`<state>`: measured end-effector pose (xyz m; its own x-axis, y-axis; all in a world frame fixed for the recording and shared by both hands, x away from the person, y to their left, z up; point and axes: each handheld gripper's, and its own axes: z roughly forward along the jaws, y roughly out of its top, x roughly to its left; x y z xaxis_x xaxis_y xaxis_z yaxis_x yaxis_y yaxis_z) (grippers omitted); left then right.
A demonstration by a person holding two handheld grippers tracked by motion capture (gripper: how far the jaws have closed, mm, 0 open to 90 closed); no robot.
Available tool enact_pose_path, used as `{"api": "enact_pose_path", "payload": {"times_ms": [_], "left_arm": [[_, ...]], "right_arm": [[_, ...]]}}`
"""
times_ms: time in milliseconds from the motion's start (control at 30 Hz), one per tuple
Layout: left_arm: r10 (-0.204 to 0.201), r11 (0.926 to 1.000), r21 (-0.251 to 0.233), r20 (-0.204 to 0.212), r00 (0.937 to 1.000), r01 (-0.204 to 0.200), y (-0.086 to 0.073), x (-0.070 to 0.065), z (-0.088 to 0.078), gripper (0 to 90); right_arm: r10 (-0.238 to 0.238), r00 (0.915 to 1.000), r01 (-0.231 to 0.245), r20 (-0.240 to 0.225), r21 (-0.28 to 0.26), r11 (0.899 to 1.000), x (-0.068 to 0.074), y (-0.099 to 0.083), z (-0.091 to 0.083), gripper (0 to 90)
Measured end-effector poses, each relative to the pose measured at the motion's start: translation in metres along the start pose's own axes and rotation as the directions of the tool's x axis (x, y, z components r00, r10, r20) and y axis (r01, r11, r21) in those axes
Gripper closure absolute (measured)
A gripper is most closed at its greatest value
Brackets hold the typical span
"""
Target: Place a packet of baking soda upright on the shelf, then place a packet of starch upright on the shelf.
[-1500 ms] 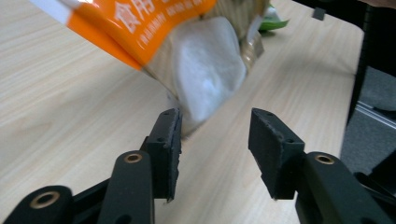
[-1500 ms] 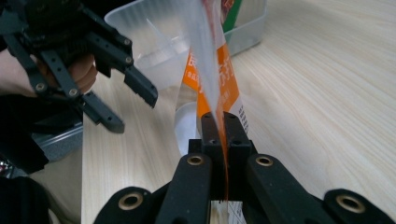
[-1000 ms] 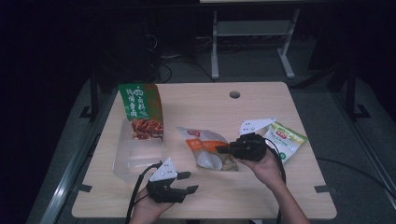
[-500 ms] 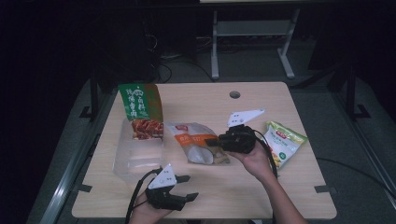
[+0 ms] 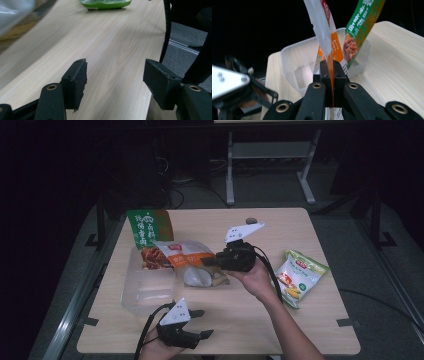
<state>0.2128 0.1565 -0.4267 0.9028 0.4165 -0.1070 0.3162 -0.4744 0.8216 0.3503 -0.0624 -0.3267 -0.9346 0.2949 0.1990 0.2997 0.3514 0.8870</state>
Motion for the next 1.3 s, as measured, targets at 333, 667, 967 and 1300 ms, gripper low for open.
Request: {"api": "enact_pose_path", "payload": {"times_ms": [333,667,967,1300], "left_arm": [[0.013,0.9999,-0.004,0.006,0.9999,-0.013,0.001,0.0,-0.002,34.4],[0.009,0.9999,-0.006,0.005,0.9999,-0.009,0.0,0.001,-0.004,34.0],[0.0,1.0,-0.008,-0.002,1.0,0.0,-0.002,0.005,-0.005,32.8],[0.001,1.0,0.007,-0.002,1.0,-0.001,-0.006,0.006,-0.002,32.9]], "right_arm": [[-0.009,0.9992,0.009,-0.038,-0.011,1.0,-0.001,0.024,0.03,90.0],[-0.005,0.9949,0.003,-0.101,-0.024,1.0,-0.001,0.045,0.076,90.0],[-0.003,0.9893,0.002,-0.146,-0.005,1.0,-0.006,0.047,0.124,90.0],[0.061,0.9806,-0.064,-0.187,-0.011,0.998,-0.013,0.038,0.16,90.0]]}}
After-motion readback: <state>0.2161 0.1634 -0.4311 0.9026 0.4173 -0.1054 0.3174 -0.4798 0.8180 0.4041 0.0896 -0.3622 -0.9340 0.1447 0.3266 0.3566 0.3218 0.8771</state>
